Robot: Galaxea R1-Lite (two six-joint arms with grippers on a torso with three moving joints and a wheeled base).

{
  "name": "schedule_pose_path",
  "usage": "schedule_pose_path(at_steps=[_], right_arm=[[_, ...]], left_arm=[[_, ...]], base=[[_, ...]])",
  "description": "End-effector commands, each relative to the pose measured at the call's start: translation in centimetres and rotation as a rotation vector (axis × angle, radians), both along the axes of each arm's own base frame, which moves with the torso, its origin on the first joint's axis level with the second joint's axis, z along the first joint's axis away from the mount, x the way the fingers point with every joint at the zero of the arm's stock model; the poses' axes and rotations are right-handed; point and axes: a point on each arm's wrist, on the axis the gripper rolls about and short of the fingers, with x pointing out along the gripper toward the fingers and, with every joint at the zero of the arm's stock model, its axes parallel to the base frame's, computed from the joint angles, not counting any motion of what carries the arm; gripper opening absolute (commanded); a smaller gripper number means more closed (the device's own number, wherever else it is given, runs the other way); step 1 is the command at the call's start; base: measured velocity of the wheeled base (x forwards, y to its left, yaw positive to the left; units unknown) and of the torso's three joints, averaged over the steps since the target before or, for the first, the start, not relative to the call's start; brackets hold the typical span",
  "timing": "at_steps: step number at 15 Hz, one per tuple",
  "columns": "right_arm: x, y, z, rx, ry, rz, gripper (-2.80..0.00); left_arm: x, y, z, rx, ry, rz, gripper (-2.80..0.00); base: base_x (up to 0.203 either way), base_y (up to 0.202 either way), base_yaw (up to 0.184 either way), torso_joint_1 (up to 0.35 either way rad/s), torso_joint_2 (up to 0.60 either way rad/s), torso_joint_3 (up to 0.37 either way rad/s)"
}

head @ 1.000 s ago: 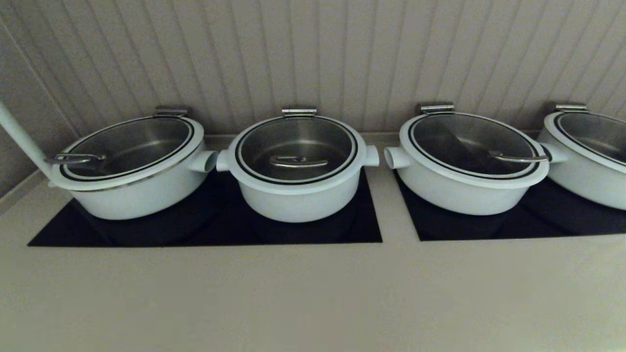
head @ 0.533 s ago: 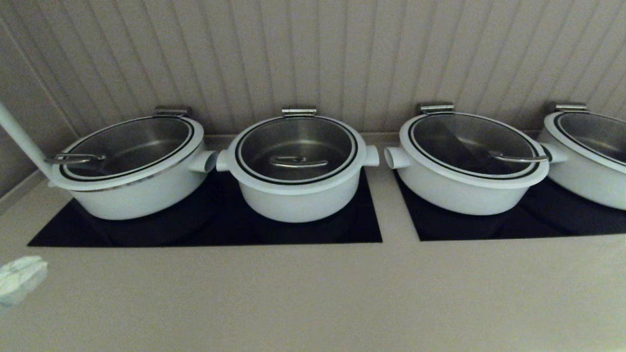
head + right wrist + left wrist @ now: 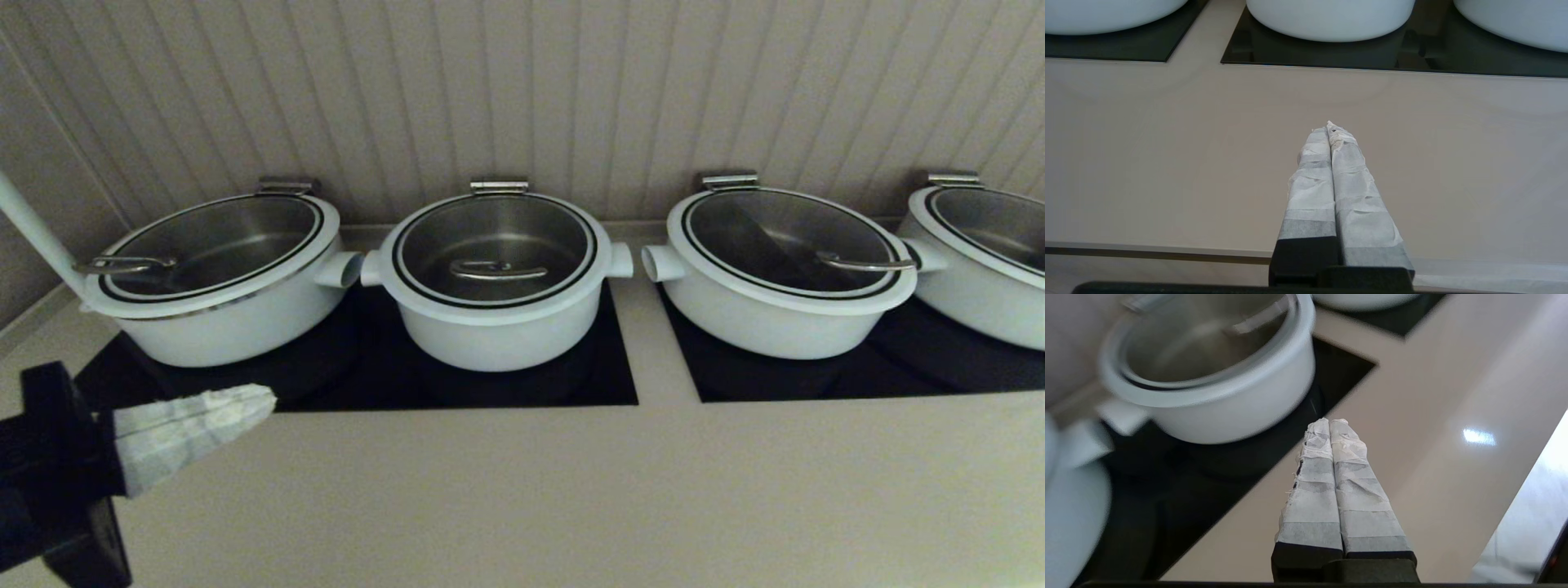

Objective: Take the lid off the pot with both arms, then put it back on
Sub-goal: Open the food pot lid a small opening with the left arm

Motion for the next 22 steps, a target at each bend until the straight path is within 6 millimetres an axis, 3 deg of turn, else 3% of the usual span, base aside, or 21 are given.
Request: schedule_pose_path(at_steps=[1,7,14,19,22], right_arm=[[0.0,0.0,0.0,-0.001,0.001,0.0,-2.8],[0.0,0.0,0.0,0.002,0.0,0.0,-2.8],[0.0,0.0,0.0,0.0,0.0,0.0,-2.8],[0.0,0.0,0.0,0.005,0.0,0.0,-2.8],[0.0,0.0,0.0,0.005,0.0,0.0,-2.8]], left_arm=[[4.0,-1.4,-1.9,0.068,0.117,-0.035,-2.8],[10.6,-3.6,-2.8,0.101,0.103,-0.008,-2.8],[15.2,-7.7,-2.7,0.132,0.079,0.016,-2.8],[18.9,-10.0,-3.2,0.128,0.036,0.063,-2.8],[20.2,-10.9,-3.1,0.124,0.018,0.077,-2.8]], base=[[0.0,0.0,0.0,0.0,0.0,0.0],[0.0,0.0,0.0,0.0,0.0,0.0],[0.0,0.0,0.0,0.0,0.0,0.0],[0.0,0.0,0.0,0.0,0.0,0.0],[0.0,0.0,0.0,0.0,0.0,0.0]])
